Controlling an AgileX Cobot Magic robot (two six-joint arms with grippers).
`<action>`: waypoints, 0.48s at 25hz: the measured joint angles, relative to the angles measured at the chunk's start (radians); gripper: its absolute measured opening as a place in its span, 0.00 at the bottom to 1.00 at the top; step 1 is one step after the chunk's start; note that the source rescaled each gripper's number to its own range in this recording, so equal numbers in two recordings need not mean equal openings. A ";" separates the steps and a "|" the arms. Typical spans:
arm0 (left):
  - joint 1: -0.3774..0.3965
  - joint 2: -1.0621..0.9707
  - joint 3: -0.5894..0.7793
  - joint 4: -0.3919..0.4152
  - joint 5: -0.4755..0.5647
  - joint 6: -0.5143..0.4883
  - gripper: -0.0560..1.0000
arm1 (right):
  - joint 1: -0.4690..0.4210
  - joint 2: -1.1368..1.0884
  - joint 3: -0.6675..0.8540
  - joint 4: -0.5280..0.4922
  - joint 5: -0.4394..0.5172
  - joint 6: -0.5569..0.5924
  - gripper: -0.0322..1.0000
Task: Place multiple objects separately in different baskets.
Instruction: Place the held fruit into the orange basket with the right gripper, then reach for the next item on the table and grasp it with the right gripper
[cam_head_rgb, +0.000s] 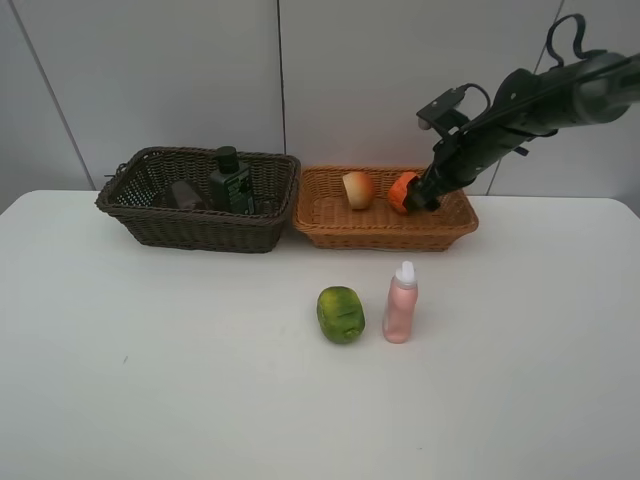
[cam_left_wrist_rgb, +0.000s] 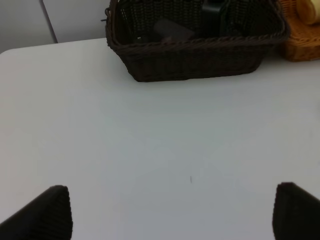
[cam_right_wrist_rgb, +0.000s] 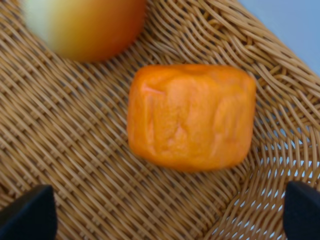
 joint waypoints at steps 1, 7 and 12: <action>0.000 0.000 0.000 0.000 0.000 0.000 0.98 | 0.000 0.000 0.000 0.000 0.000 0.000 0.95; 0.000 0.000 0.000 0.000 0.000 0.000 0.98 | 0.000 0.000 0.000 0.022 0.002 0.000 0.96; 0.000 0.000 0.000 0.000 0.000 0.000 0.98 | 0.000 -0.009 0.000 0.040 0.002 0.000 0.97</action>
